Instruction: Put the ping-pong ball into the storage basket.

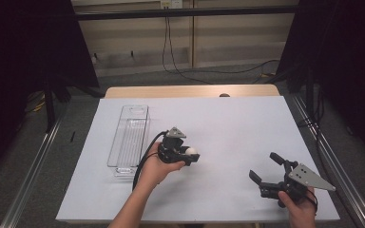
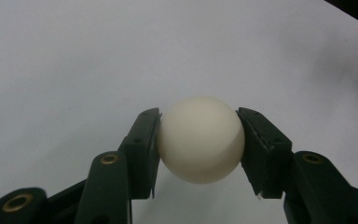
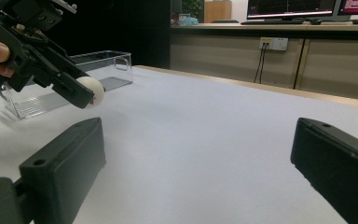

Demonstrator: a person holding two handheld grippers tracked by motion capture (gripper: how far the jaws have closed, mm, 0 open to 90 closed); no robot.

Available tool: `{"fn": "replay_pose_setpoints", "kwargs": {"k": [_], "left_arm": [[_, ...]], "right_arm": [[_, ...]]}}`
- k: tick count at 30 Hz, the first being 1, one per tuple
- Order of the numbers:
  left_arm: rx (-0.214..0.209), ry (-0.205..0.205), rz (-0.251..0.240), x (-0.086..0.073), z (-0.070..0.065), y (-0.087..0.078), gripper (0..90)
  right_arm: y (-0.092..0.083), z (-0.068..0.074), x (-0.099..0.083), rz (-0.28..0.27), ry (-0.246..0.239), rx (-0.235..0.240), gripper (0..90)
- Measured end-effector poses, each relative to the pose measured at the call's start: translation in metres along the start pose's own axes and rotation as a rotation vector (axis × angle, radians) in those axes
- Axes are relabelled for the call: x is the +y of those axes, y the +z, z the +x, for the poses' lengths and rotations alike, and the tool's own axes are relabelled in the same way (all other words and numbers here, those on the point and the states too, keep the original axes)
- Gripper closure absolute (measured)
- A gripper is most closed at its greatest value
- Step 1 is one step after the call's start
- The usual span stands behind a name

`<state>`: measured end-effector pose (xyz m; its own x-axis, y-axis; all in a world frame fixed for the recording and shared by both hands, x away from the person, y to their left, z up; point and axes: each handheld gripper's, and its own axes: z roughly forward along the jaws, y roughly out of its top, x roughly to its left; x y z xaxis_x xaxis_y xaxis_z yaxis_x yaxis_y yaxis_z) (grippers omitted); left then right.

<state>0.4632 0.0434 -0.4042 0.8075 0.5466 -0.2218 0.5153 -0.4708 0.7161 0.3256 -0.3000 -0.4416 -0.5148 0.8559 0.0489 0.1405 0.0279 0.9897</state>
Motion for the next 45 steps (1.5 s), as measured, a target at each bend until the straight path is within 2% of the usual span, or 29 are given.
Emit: {"fn": "replay_pose_setpoints", "kwargs": {"k": [5, 7, 8, 12, 13, 14, 20, 25, 27, 28, 30, 31, 43, 45], "left_arm": [[-0.007, -0.003, -0.002, 0.0, 0.001, -0.002, 51.2], [0.002, -0.003, 0.004, 0.001, 0.001, -0.003, 51.2], [-0.01, -0.001, 0.003, 0.001, 0.002, -0.003, 51.2], [0.005, -0.005, -0.003, 0.001, 0.002, -0.004, 51.2], [-0.008, -0.008, -0.002, 0.002, 0.003, -0.005, 51.2], [0.007, -0.006, -0.003, 0.002, 0.003, -0.006, 51.2], [0.006, -0.002, 0.007, 0.003, 0.004, -0.008, 51.2], [0.008, -0.01, -0.006, 0.003, 0.005, -0.009, 51.2], [-0.003, -0.016, 0.0, 0.003, 0.006, -0.01, 51.2], [0.004, -0.023, -0.008, 0.003, 0.005, -0.01, 51.2], [0.012, -0.013, 0.005, 0.004, 0.006, -0.012, 51.2], [0.009, -0.015, -0.008, 0.004, 0.006, -0.011, 51.2], [0.011, -0.018, 0.01, 0.005, 0.009, -0.016, 51.2], [0.014, -0.021, -0.006, 0.005, 0.009, -0.015, 51.2]], "right_arm": [[0.0, 0.0, 0.0, 0.0, 0.0, 0.0, 2.7], [0.0, 0.0, 0.0, 0.002, 0.0, -0.002, 2.7], [0.0, 0.0, 0.0, 0.0, 0.0, 0.0, 2.7], [0.0, 0.0, 0.0, 0.001, 0.005, -0.001, 2.7], [0.0, 0.0, 0.0, 0.001, 0.006, -0.001, 2.7], [0.0, 0.0, 0.0, 0.002, 0.006, -0.003, 2.7], [0.0, 0.0, 0.0, -0.001, 0.003, -0.002, 2.7], [0.0, 0.0, 0.0, 0.001, 0.006, 0.0, 2.7], [0.0, 0.0, 0.0, 0.001, 0.003, -0.001, 2.7], [0.0, 0.0, 0.0, -0.001, 0.004, -0.003, 2.7], [0.0, 0.0, 0.0, -0.001, 0.003, -0.002, 2.7], [0.0, 0.001, 0.0, 0.0, 0.003, -0.001, 2.7], [0.0, 0.001, 0.0, -0.001, 0.004, 0.001, 2.7], [0.0, 0.001, 0.0, 0.0, 0.005, 0.001, 2.7]]}}
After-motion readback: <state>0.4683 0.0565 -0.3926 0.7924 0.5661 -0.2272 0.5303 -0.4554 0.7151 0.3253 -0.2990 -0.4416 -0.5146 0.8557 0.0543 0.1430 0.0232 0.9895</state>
